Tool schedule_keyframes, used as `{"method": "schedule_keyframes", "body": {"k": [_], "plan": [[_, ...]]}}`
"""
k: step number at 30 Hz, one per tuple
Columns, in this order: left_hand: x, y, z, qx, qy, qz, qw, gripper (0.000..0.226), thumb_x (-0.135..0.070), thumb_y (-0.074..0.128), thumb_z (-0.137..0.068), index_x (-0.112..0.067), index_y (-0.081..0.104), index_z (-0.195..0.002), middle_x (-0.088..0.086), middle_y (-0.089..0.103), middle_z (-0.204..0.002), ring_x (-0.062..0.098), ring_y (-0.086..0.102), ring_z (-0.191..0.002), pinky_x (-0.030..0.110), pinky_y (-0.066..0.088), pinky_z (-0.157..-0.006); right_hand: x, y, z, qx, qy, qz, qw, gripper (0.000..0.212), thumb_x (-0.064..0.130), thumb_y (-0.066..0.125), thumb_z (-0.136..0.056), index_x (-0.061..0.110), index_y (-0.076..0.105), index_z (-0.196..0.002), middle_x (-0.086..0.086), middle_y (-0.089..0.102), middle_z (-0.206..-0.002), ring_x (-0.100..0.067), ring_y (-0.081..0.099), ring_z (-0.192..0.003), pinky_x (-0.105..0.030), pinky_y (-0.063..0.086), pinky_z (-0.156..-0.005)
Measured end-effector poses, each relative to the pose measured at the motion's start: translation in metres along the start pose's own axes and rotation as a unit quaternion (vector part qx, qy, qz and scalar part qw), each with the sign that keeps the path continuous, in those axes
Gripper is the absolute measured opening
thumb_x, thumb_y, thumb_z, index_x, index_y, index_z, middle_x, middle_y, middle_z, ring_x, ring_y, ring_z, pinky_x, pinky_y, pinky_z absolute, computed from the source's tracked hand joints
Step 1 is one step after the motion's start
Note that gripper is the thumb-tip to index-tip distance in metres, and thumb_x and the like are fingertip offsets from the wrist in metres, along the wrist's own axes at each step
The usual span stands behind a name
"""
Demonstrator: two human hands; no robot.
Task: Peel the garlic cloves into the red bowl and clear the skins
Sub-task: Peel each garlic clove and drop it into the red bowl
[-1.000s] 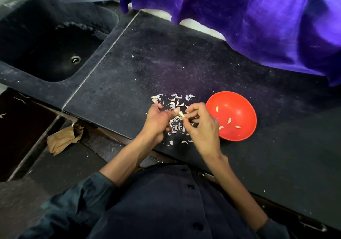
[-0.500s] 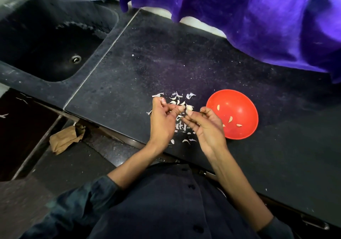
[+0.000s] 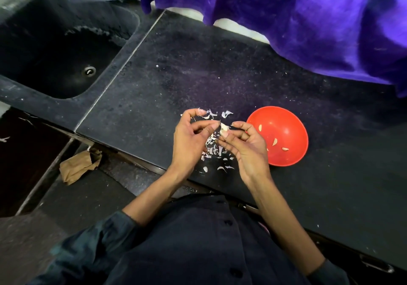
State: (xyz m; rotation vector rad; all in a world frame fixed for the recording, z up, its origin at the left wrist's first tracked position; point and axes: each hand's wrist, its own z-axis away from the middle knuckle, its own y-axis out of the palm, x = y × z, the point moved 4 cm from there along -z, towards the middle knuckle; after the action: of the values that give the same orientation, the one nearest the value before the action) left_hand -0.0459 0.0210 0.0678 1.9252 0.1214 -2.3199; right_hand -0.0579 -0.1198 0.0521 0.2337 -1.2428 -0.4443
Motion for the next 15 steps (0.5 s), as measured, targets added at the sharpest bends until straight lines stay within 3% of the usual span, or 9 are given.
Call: {"method": "schedule_keyframes", "body": {"k": [6,9,15], "plan": [[-0.0052,0.0038,-0.0011,0.02,-0.003,-0.014,1.0,0.044,-0.016,0.078,-0.08,-0.017,0.045,-0.109,0.003,0.075,-0.082,0.011,0.061,-0.064,0.021,0.044,-0.043,0.0034,-0.0003,-0.0009,0.002,-0.043,0.065,0.997,0.034,-0.006,0.069,-0.08,0.002,0.055,-0.109,-0.008,0.068,-0.082,-0.021,0.068,-0.085,-0.036,0.058,-0.08],[-0.0042,0.0024,-0.0022,0.017,-0.001,-0.011,1.0,0.044,-0.013,0.078,-0.08,-0.015,0.045,-0.109,0.009,0.073,-0.08,0.011,0.059,-0.06,0.021,0.043,-0.043,0.0054,0.0003,-0.0008,0.0,-0.068,0.11,0.992,0.032,-0.008,0.071,-0.079,0.005,0.056,-0.104,-0.001,0.07,-0.076,-0.014,0.067,-0.078,-0.034,0.058,-0.076],[-0.0024,0.0009,-0.0038,0.018,0.004,0.002,1.0,0.04,-0.01,0.074,-0.084,-0.02,0.04,-0.102,0.009,0.072,-0.084,0.011,0.057,-0.062,0.022,0.044,-0.044,0.0094,0.0005,-0.0003,-0.003,-0.097,0.167,0.981,0.031,-0.003,0.075,-0.077,0.011,0.059,-0.1,0.005,0.069,-0.072,-0.011,0.062,-0.07,-0.05,0.052,-0.077]]}}
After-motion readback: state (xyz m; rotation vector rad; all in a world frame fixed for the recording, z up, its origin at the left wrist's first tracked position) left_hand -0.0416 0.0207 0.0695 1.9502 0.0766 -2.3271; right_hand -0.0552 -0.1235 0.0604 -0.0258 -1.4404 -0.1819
